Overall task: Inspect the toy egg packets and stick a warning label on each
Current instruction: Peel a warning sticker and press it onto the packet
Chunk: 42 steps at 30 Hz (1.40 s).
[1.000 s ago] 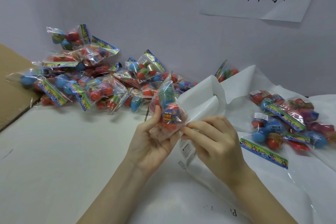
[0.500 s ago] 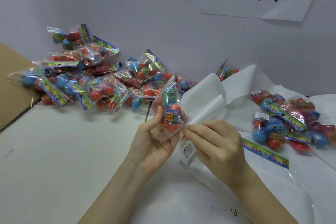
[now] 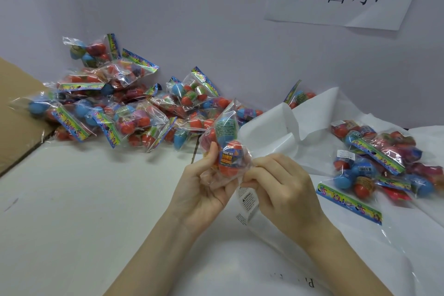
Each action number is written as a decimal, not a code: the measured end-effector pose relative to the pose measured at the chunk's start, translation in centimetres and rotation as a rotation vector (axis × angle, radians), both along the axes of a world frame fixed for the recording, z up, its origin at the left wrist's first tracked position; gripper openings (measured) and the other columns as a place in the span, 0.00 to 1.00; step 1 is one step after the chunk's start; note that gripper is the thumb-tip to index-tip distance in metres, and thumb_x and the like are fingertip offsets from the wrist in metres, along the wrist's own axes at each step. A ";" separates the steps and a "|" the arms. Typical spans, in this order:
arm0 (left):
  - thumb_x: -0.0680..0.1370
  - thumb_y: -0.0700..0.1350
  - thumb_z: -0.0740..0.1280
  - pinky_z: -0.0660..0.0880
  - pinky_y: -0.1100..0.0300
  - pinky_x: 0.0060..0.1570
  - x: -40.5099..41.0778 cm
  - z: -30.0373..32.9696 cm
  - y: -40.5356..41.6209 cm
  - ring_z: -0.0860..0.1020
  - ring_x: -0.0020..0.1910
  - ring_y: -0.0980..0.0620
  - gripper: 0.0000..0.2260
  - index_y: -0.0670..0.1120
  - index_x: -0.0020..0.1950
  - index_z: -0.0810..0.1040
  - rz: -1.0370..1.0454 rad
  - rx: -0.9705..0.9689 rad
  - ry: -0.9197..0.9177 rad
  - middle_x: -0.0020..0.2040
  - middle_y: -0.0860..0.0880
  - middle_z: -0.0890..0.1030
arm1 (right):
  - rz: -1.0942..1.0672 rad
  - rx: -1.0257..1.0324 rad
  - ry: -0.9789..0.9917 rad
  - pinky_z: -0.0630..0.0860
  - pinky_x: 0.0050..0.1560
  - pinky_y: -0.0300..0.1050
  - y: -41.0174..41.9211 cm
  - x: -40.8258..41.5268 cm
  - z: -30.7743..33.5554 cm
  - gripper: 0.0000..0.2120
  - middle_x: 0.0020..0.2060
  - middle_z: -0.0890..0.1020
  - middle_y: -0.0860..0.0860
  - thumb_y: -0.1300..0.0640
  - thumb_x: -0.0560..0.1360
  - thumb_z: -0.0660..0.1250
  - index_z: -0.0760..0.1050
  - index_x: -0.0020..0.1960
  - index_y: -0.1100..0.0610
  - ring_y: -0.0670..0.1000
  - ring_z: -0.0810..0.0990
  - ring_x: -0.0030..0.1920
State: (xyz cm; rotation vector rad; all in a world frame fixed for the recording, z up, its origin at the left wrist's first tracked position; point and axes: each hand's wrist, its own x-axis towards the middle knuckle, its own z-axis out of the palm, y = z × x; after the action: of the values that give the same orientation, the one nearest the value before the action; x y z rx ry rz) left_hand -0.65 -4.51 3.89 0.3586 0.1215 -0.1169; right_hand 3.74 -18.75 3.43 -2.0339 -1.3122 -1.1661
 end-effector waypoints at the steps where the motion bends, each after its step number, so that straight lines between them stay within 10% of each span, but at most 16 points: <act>1: 0.65 0.43 0.71 0.81 0.55 0.45 0.1 0.0 0.0 0.83 0.45 0.46 0.26 0.36 0.61 0.74 0.033 0.016 0.014 0.47 0.40 0.82 | 0.003 -0.011 0.011 0.73 0.35 0.47 0.0 0.0 0.0 0.08 0.35 0.81 0.54 0.67 0.71 0.65 0.77 0.34 0.62 0.52 0.73 0.38; 6: 0.66 0.43 0.69 0.74 0.59 0.57 0.3 0.3 0.3 0.82 0.46 0.50 0.08 0.42 0.40 0.85 0.261 0.103 0.085 0.46 0.44 0.84 | 0.060 0.029 0.222 0.72 0.42 0.46 -0.1 -0.4 -0.1 0.04 0.39 0.79 0.54 0.62 0.69 0.65 0.74 0.36 0.62 0.52 0.73 0.42; 14: 0.64 0.53 0.68 0.70 0.61 0.54 0.0 0.7 1.0 0.79 0.45 0.59 0.13 0.49 0.44 0.79 0.548 0.734 0.144 0.40 0.57 0.84 | 0.164 0.374 0.727 0.66 0.52 0.39 -0.7 -0.9 1.0 0.10 0.42 0.74 0.45 0.49 0.66 0.63 0.65 0.44 0.49 0.52 0.73 0.48; 23: 0.62 0.39 0.74 0.75 0.67 0.27 -1.0 1.5 0.9 0.80 0.32 0.58 0.06 0.47 0.37 0.83 0.324 0.729 -0.085 0.35 0.51 0.83 | 0.431 0.666 1.291 0.73 0.44 0.40 -0.6 -0.1 1.4 0.13 0.37 0.77 0.46 0.61 0.62 0.66 0.70 0.45 0.53 0.48 0.75 0.41; 33: 0.61 0.41 0.69 0.79 0.65 0.39 -0.8 1.4 0.5 0.82 0.37 0.55 0.19 0.39 0.50 0.78 0.313 0.778 -0.076 0.38 0.49 0.84 | 0.435 0.761 1.260 0.70 0.44 0.39 -1.1 0.1 2.4 0.07 0.37 0.78 0.48 0.59 0.66 0.61 0.75 0.41 0.52 0.46 0.76 0.40; 42: 0.60 0.41 0.70 0.77 0.66 0.34 -0.8 0.9 0.0 0.81 0.34 0.54 0.13 0.39 0.43 0.79 0.291 0.844 -0.051 0.35 0.48 0.83 | 0.366 0.516 1.053 0.72 0.47 0.37 -0.8 -0.7 2.5 0.14 0.37 0.81 0.39 0.60 0.69 0.62 0.80 0.41 0.41 0.39 0.77 0.41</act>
State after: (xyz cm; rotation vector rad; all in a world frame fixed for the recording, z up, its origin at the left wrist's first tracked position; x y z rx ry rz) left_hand -1.47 -4.52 4.78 1.1784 0.1687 0.2439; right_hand 3.00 -19.59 5.94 -1.5218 -0.6803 -0.1296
